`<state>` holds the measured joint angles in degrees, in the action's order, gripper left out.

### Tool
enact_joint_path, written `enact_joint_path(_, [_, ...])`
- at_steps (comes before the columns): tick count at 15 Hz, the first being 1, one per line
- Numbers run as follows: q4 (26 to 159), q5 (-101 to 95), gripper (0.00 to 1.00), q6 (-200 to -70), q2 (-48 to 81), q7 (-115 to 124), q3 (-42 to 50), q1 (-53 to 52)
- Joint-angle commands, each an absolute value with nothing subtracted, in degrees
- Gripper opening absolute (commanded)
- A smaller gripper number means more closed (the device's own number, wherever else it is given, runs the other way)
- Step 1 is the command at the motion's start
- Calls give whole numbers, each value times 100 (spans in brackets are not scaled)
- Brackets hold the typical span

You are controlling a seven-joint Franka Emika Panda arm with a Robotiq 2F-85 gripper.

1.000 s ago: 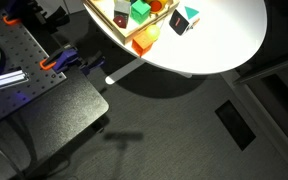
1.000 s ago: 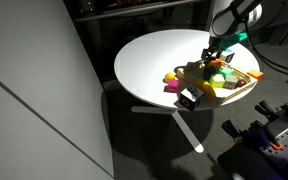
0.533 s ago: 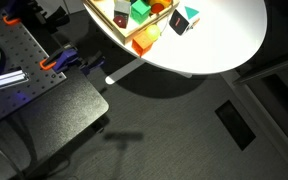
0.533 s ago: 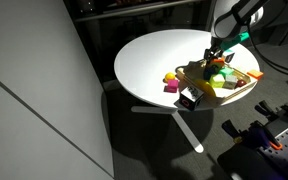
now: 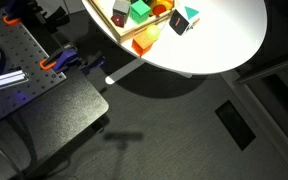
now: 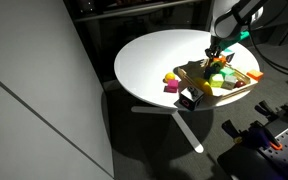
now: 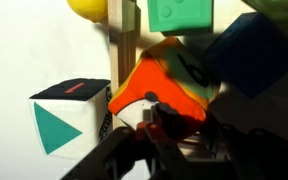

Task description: Pick up the block with the number six on it from the tray and put it on the table

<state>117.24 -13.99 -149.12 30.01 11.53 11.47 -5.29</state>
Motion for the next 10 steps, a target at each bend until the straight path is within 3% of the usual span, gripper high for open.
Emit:
enact_joint_path(1, [11674, -1425, 10, -14665, 2848, 1332, 1157, -534])
enact_joint_path(4, [11678, -1408, 0, -14459, 2686, 1340, 1137, -513])
enact_joint_path(10, [11634, -1366, 3, -13935, 2337, 1327, 1071, -398])
